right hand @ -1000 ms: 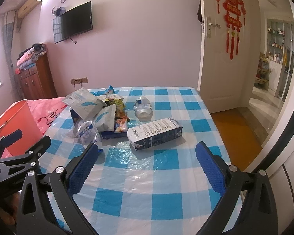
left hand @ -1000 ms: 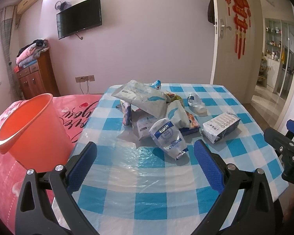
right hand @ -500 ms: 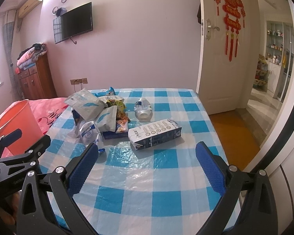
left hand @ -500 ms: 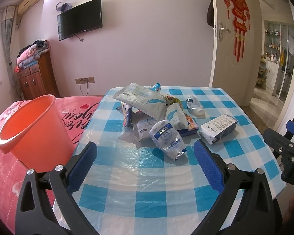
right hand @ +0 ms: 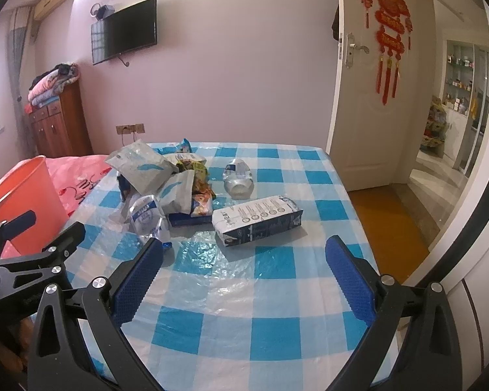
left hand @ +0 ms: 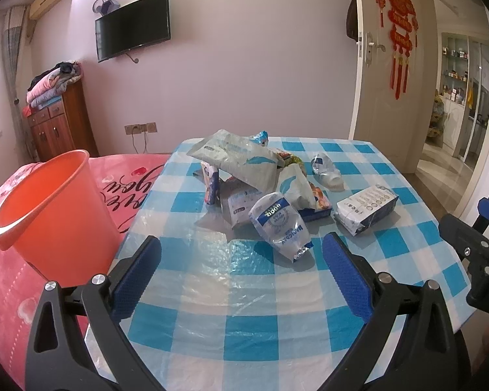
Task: Collect trash
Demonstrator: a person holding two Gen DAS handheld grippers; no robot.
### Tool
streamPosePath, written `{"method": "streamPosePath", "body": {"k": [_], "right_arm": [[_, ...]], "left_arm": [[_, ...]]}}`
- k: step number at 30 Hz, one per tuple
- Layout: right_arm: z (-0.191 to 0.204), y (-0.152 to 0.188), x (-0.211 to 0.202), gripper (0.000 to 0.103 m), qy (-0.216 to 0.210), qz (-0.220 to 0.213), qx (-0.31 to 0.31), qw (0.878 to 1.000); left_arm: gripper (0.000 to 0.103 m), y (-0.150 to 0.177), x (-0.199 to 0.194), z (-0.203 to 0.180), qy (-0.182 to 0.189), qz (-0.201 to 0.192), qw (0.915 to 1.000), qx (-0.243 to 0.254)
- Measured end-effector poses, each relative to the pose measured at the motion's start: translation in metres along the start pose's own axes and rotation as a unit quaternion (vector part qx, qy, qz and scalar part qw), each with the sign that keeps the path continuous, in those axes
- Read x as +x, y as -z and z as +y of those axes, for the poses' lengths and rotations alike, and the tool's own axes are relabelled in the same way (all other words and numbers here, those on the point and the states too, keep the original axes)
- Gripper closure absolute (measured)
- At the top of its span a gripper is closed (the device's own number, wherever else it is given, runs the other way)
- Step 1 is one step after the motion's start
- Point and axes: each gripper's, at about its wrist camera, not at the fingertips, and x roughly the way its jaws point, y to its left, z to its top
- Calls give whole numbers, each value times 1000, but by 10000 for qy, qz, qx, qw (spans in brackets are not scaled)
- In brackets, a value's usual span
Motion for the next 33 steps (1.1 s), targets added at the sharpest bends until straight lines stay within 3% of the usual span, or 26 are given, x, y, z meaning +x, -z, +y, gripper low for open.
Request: {"method": "streamPosePath", "body": {"k": [12, 19, 26, 33], "right_arm": [[-7, 7, 22, 5, 105, 214, 24, 9997], [-14, 17, 47, 5, -48, 574, 143, 9982], [-43, 29, 84, 5, -494, 1219, 954, 9867], [-65, 30, 102, 7, -769, 1328, 1478, 9770]], "left_arm": [[4, 8, 19, -4, 64, 190, 9998, 40], [4, 10, 31, -2, 118, 312, 9994, 38], [4, 14, 51, 1, 411, 582, 9974, -65], [4, 16, 76, 4, 820, 950, 9908, -505]]}}
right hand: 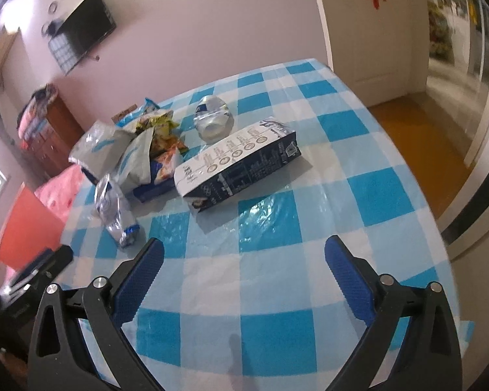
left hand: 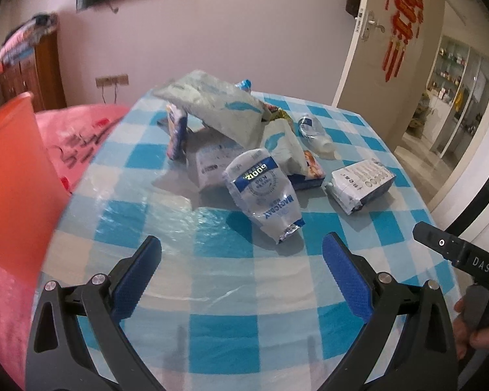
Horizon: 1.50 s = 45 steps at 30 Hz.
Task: Collect trash
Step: 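Close the right gripper around the white milk carton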
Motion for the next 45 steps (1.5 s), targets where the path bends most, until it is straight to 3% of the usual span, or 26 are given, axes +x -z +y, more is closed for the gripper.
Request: {"method": "streamPosePath", "body": {"k": [3, 9, 12, 15, 21, 31, 38, 45], "right_arm": [[-13, -9, 7, 25, -134, 64, 375, 9992], [-27, -26, 19, 25, -439, 111, 881, 9951], [-32, -33, 27, 32, -688, 196, 1162, 9906], [-33, -45, 37, 33, -870, 249, 1330, 9870], [-31, -59, 66, 33, -886, 521, 1502, 9833], [-15, -86, 98, 33, -284, 557, 987, 9932], [14, -100, 115, 28, 41, 424, 163, 9990], [28, -93, 128, 24, 401, 378, -540, 9970]], "left_arm": [[4, -5, 11, -1, 109, 88, 9998, -156], [4, -14, 34, -7, 155, 242, 9991, -311], [4, -19, 45, -6, 250, 371, 9978, -500], [9, -24, 55, -5, 287, 432, 9965, -657], [14, -31, 71, -3, 255, 512, 9947, -850], [31, -37, 85, -3, 263, 599, 9935, -929], [43, -38, 88, -3, 324, 632, 9927, -978], [45, -34, 84, -3, 222, 636, 9927, -1003]]}}
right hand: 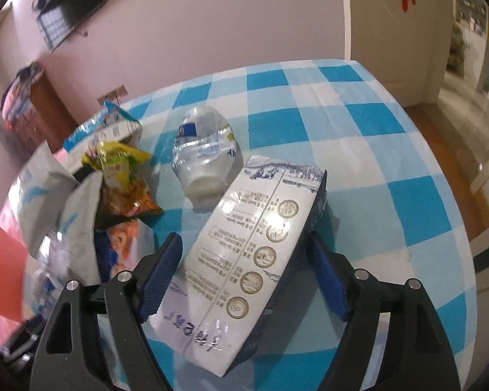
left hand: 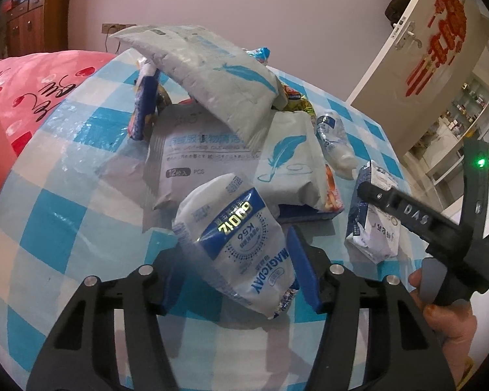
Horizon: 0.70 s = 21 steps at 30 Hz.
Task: Collect trash
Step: 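Close the right gripper around the white milk carton, then grasp the white feather-print wet-wipe pack with the left gripper while the right holds the carton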
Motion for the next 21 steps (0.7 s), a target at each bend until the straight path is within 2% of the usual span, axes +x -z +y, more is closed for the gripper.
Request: {"method": "streamPosePath", "body": {"k": [5, 15, 21], "right_arm": [[-2, 2, -2, 24, -8, -78, -186, 9998], [-5, 2, -5, 24, -337, 50, -234, 9991], [-9, 9, -6, 21, -401, 86, -146, 9991]], "left_arm": [[55, 2, -6, 0, -58, -43, 10000, 1], [55, 13, -8, 3, -267, 35, 9996, -110], [35, 12, -7, 1, -440, 28, 9989, -138]]}}
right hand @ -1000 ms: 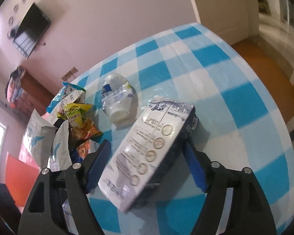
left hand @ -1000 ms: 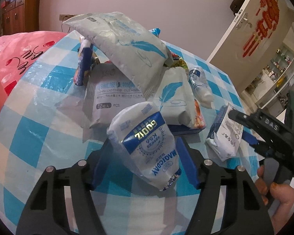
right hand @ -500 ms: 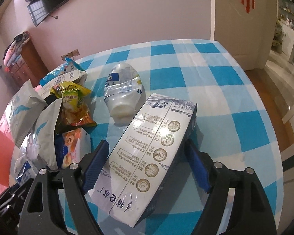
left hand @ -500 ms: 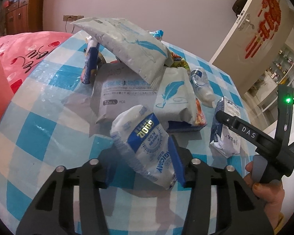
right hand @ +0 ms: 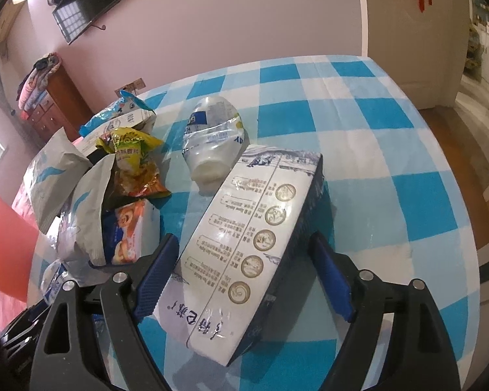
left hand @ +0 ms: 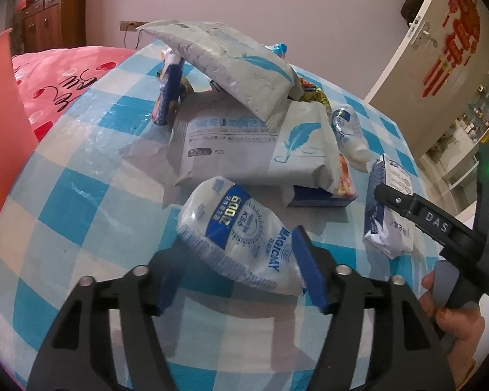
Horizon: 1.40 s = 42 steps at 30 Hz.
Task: Collect trash
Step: 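Grasp the white feather-print wet-wipe pack with the left gripper while the right holds the carton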
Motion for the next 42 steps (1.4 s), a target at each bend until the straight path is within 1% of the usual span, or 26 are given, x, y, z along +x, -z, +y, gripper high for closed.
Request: {"method": "streamPosePath", "body": {"k": [1, 2, 4, 6, 10, 13, 16, 20, 23, 27, 32, 34, 36, 38, 40, 42], "right_arm": [[0, 0, 0, 21, 4, -4, 16, 10000], [-1, 0, 0, 21, -3, -8, 41, 10000], [-1, -1, 1, 21, -1, -19, 69, 10000], [-1, -3, 2, 21, 36, -68, 53, 10000], [3, -7, 5, 21, 172, -128, -72, 9997], [8, -7, 8, 21, 248, -139, -203, 9994], [11, -5, 9, 21, 331, -168, -335, 9987], [10, -3, 10, 21, 332, -185, -377, 9986], [8, -3, 11, 20, 255, -188, -379, 9988], [7, -2, 11, 20, 179, -222, -475, 9985], [4, -2, 12, 19, 83, -239, -557, 9981], [3, -2, 11, 19, 14, -222, -530, 9983], [1, -2, 10, 19, -60, -202, -486, 9986], [0, -2, 9, 19, -109, -195, -464, 9987], [-1, -1, 8, 19, -139, -193, -476, 9986], [-2, 0, 7, 19, -165, -198, -473, 9985]], "left_arm": [[30, -1, 0, 0, -28, 8, 10000, -18], [28, -2, 0, 1, -53, 18, 10000, -62], [27, -3, -3, 2, -42, -25, 10000, -82], [27, -7, -6, 4, -151, -87, 9998, -29], [27, -20, -21, 7, -223, -391, 9990, -60], [24, -36, -29, 3, -205, -576, 9981, -36], [24, -57, -29, -1, -170, -682, 9973, -197], [23, -87, -20, -10, -338, -766, 9946, -610], [23, -108, -10, -17, -729, -834, 9895, -933], [23, -126, 3, -24, -1194, -853, 9806, -1300], [23, -142, 18, -26, -1946, -811, 9649, -1566], [23, -145, 25, -28, -2166, -751, 9612, -1532], [20, -149, 33, -35, -2477, -747, 9577, -1257], [19, -149, 42, -40, -2808, -735, 9517, -1000], [19, -147, 43, -41, -2915, -807, 9489, -903], [23, -145, 43, -41, -2943, -821, 9490, -784]]}}
